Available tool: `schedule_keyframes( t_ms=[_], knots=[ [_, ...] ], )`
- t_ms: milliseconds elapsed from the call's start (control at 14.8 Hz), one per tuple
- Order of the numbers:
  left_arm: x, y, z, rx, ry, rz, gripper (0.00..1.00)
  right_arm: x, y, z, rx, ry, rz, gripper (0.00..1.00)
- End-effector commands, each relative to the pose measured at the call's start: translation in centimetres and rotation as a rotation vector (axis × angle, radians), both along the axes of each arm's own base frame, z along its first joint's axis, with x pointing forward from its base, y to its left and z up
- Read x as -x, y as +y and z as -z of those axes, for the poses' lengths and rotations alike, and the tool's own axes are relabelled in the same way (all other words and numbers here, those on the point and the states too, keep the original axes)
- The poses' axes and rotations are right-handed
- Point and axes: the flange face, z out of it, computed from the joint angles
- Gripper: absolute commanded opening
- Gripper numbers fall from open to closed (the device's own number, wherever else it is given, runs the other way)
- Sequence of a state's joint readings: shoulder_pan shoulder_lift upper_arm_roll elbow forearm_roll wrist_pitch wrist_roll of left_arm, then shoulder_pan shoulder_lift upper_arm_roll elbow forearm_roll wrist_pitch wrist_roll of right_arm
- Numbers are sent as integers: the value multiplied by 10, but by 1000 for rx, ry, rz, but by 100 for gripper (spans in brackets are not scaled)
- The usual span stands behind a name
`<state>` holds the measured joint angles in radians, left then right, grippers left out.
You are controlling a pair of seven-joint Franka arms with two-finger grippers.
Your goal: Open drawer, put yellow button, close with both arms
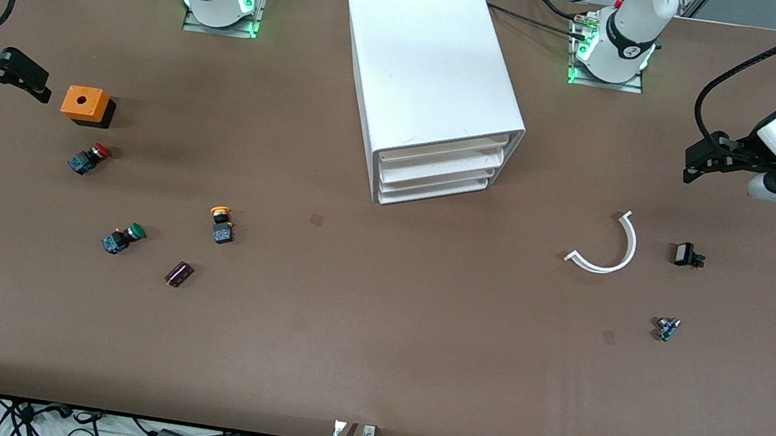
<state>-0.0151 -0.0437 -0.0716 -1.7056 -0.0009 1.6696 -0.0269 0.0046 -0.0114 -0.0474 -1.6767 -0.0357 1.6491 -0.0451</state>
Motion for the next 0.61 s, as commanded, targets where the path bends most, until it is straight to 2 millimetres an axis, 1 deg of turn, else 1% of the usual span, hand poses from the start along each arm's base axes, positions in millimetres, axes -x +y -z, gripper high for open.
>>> schedule_keyframes(
  t_ms=[0, 338, 473, 541],
  knots=[
    [1, -2, -6, 13, 4, 5, 100, 7, 3, -4, 16, -12, -10, 100],
    [1, -2, -6, 13, 4, 5, 100, 6, 7, -4, 15, -13, -15, 100],
    [0, -3, -5, 13, 6, -1, 100, 4, 9, 1, 5, -1, -15, 100],
    [1, -5, -6, 13, 4, -1, 100, 1, 14, 5, 3, 1, -24, 100]
  ],
)
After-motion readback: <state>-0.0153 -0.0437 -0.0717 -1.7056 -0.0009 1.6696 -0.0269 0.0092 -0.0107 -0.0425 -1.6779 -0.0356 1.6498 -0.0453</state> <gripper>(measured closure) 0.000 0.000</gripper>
